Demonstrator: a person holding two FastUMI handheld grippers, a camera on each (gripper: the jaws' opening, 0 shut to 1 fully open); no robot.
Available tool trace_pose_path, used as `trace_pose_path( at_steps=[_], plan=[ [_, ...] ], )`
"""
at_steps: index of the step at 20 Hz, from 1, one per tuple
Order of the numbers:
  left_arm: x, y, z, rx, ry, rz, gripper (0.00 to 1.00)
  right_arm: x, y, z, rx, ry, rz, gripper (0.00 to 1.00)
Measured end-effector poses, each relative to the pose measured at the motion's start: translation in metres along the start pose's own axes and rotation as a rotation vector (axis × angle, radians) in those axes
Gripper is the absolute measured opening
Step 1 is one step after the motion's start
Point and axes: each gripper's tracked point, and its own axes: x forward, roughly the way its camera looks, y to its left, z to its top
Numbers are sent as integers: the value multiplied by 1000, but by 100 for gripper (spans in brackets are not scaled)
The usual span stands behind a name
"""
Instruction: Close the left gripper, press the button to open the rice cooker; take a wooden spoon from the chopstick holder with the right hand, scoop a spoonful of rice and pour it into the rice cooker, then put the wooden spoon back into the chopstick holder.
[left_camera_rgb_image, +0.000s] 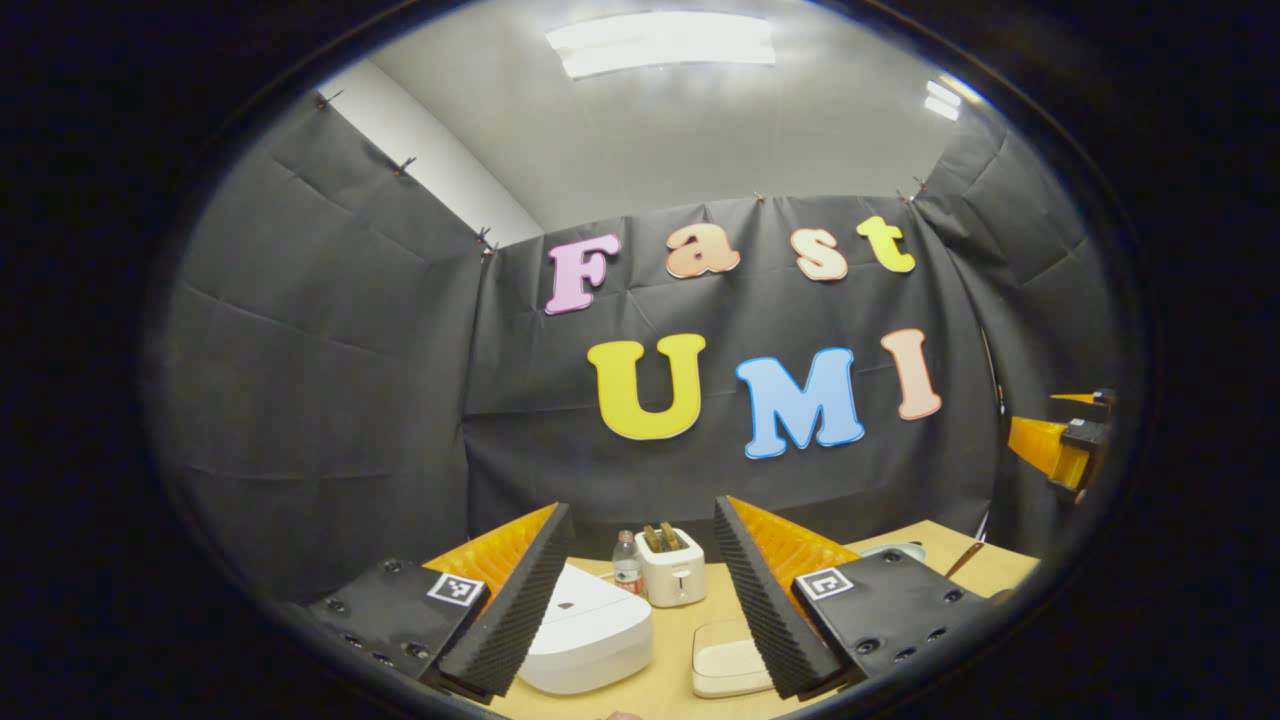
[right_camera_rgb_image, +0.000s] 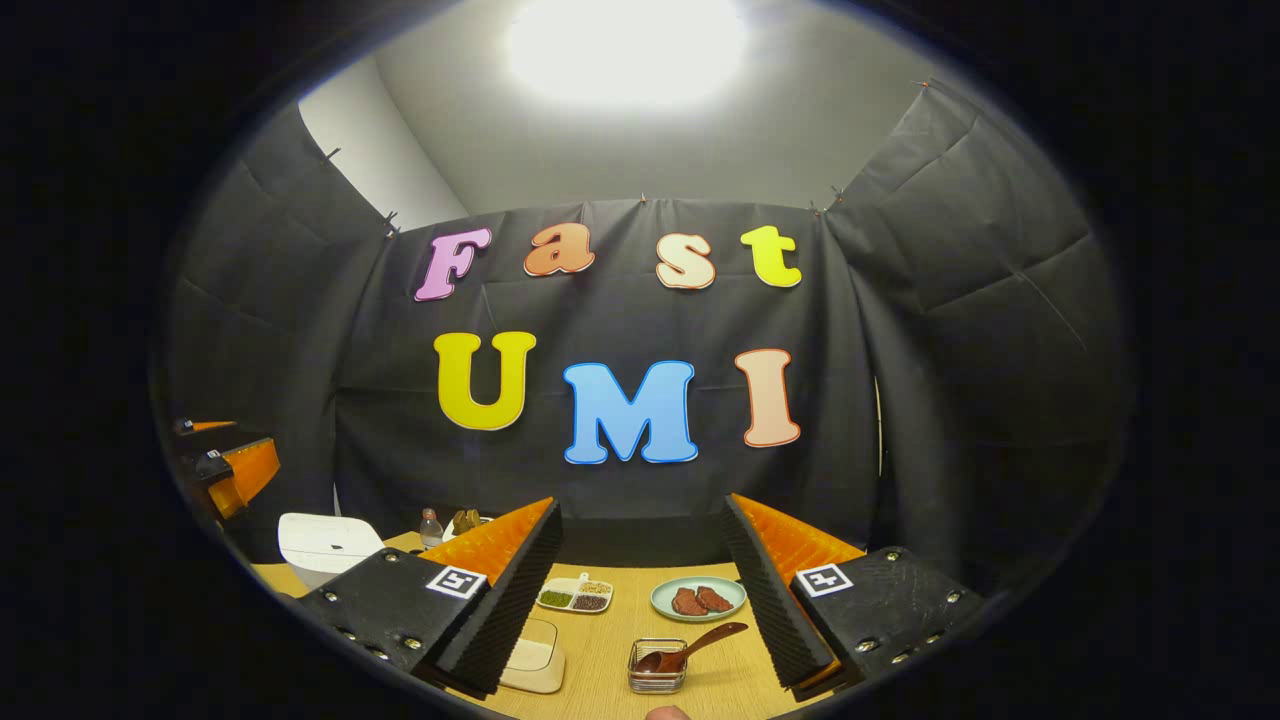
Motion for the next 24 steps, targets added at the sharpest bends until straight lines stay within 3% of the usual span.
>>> trace_pose_path(
  at_steps=[7,12,13,16,17,18,20,24],
  plan=[
    [9,8,0,3,1,-16,95,2,4,-3,-38,9,10,96],
    [14,17,-3,-5,12,-14,65,3,8,-3,-30,11,4,96],
    [16,18,-5,-7,15,-20,54,3,9,-4,-29,12,1,96],
    [22,26,-9,-5,27,-25,39,2,16,-6,-22,11,6,97],
    [23,31,-13,-10,34,-22,25,1,17,-5,-22,10,2,97],
    [25,32,-16,-18,43,-30,18,0,19,-6,-25,9,-2,96],
    [39,52,-22,-18,44,13,10,0,22,-7,-32,11,-10,96],
    [49,71,-29,-35,53,2,9,-3,27,-12,-32,22,-30,96]
  ],
)
